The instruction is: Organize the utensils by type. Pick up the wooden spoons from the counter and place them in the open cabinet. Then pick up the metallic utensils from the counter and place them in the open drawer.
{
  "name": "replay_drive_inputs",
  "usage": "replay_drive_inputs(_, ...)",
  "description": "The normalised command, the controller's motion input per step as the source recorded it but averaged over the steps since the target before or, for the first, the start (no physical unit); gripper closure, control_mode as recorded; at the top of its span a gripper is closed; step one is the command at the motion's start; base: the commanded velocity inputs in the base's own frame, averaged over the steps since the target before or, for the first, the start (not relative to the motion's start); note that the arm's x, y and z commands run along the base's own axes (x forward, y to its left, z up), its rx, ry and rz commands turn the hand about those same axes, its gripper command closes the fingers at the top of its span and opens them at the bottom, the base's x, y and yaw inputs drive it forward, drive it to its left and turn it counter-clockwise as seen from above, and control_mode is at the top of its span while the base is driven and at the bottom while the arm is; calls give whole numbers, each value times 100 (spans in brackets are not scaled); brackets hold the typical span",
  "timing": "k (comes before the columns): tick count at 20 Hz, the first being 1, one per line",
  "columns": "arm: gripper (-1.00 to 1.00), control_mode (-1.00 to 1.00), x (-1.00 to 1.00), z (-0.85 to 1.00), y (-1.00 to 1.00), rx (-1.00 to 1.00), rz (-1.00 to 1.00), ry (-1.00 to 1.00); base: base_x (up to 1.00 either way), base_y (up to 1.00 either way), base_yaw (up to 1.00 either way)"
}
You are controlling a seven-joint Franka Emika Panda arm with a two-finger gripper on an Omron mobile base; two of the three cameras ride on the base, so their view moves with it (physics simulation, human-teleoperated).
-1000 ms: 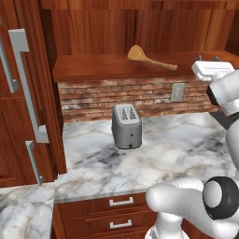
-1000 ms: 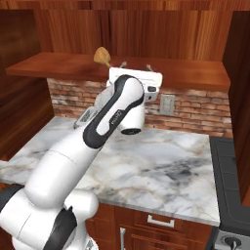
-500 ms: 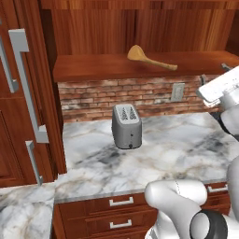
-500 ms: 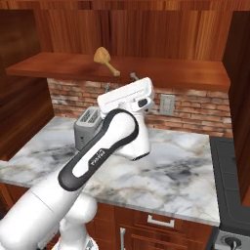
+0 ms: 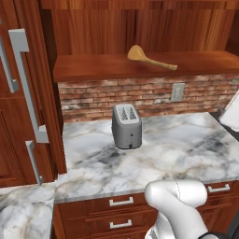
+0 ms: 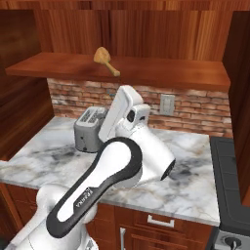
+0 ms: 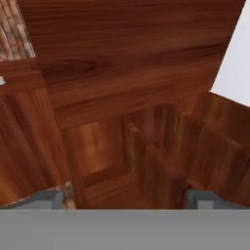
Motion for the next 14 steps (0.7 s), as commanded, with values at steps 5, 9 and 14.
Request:
replay_drive_inputs(5,-100,-100,-98,-73,63,-90,0,-23,0,0,0)
replay_drive_inputs(9,-100,-100,-73,-77,96,-82,0,-21,0,0,0)
replay_drive_inputs(14,-100,-100,-25,-71,100,-79,-1,-4,0,0,0)
